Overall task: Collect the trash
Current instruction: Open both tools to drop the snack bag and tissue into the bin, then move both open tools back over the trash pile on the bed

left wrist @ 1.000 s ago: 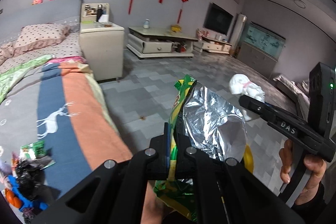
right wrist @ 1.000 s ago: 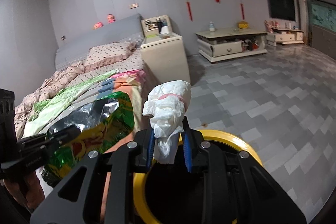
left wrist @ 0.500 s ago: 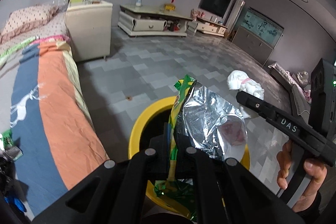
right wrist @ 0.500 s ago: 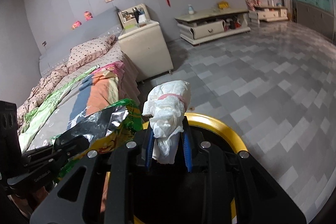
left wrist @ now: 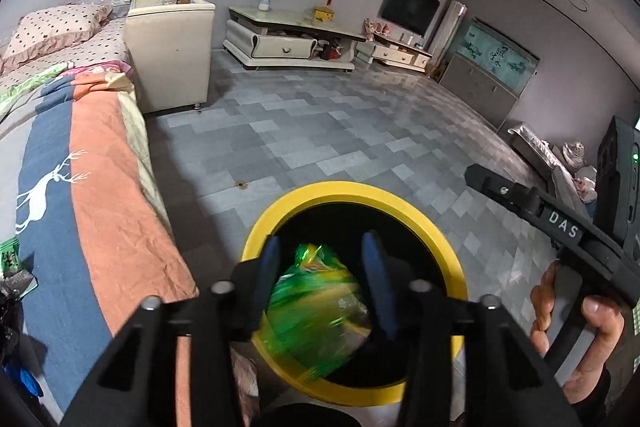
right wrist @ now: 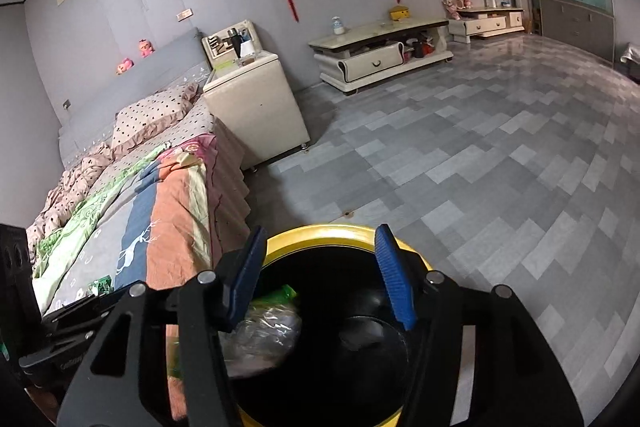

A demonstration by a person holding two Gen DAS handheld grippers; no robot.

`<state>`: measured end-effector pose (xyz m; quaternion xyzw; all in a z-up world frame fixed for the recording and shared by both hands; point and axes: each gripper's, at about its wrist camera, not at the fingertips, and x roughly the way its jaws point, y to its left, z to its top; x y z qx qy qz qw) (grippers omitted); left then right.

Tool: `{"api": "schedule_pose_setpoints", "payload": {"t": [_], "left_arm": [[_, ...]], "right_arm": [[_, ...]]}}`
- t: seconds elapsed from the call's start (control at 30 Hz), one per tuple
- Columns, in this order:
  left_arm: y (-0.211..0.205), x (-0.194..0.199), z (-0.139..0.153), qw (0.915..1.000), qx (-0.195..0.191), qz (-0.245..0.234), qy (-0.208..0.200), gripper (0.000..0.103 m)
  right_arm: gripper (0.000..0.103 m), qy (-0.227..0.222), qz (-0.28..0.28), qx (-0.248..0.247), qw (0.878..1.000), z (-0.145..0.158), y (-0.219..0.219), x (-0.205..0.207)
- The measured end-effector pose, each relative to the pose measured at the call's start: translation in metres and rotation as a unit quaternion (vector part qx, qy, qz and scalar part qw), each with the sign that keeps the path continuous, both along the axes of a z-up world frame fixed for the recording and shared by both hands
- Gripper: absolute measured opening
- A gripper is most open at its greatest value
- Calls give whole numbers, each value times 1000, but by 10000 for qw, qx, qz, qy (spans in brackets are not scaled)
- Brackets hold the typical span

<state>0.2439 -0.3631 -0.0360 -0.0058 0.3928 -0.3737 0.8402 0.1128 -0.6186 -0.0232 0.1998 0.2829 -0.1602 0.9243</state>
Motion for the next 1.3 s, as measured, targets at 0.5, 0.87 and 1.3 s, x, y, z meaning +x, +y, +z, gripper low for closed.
{"api": "schedule_pose_setpoints", "payload": {"t": [0.5,0.87,1.3], "left_arm": [[82,7,20,9956,57,834,-415,77],[166,4,42,9858,119,1531,-685,83],[262,-8,59,9675,275,2360,-862,90]], "right_arm": [[66,-50,91,-278,9996,18,41,6],[76,-203,625,-303,9974,41,102,28],[87,-469,1535,-498,9858,68,193,54]]}}
